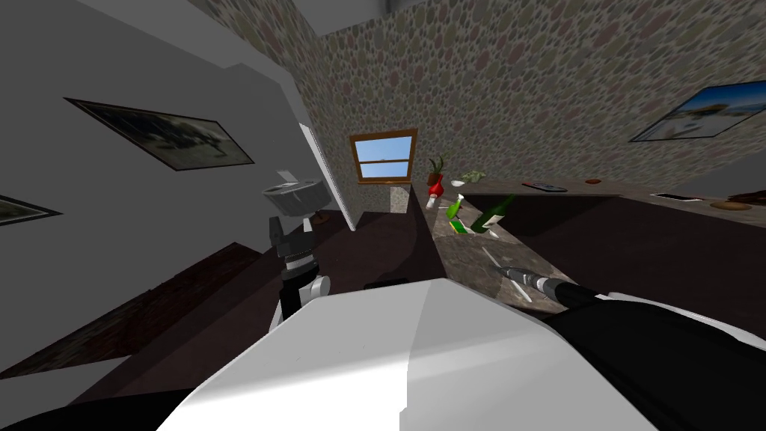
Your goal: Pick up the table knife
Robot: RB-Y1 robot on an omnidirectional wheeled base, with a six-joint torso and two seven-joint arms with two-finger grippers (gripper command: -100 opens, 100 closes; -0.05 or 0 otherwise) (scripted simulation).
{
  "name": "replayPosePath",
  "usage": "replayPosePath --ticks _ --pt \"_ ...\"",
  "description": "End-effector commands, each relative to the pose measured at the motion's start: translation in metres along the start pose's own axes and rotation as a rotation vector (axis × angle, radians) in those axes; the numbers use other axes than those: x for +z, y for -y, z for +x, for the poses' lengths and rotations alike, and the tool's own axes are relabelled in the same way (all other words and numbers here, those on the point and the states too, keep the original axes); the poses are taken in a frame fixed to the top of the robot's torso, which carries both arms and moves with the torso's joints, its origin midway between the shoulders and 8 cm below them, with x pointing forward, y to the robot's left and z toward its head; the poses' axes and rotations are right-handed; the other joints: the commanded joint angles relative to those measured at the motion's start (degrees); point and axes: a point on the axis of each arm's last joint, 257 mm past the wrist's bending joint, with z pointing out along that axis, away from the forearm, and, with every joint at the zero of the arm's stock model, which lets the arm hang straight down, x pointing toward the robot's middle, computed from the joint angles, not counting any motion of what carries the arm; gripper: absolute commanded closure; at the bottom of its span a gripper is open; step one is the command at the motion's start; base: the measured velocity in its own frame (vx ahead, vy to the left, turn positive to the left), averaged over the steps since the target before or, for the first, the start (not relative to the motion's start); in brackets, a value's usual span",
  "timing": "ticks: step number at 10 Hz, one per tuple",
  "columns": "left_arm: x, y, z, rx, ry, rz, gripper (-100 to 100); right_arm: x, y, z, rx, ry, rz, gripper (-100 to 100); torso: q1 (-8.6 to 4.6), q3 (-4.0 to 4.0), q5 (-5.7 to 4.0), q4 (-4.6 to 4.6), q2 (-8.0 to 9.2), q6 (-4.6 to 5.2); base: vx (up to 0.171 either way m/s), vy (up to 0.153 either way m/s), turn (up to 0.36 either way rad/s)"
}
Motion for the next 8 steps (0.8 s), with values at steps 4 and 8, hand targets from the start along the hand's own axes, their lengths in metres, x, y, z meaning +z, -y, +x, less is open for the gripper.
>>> replayPosePath --ticks 4,8 --pt "0.0 0.0 0.0 0.0 0.0 0.0 0 0.0 0.0 0.0 0.001 0.001 0.0 100 0.01 0.02 -0.01 0.0 0.05 -0.01 0.0 0.0 0.0" --pt "0.0 0.0 0.0 0.0 0.0 0.0 0 -0.006 0.0 -0.011 -0.013 -0.003 -0.01 100 0.07 0.06 0.01 0.0 0.12 0.07 -0.011 0.017 -0.045"
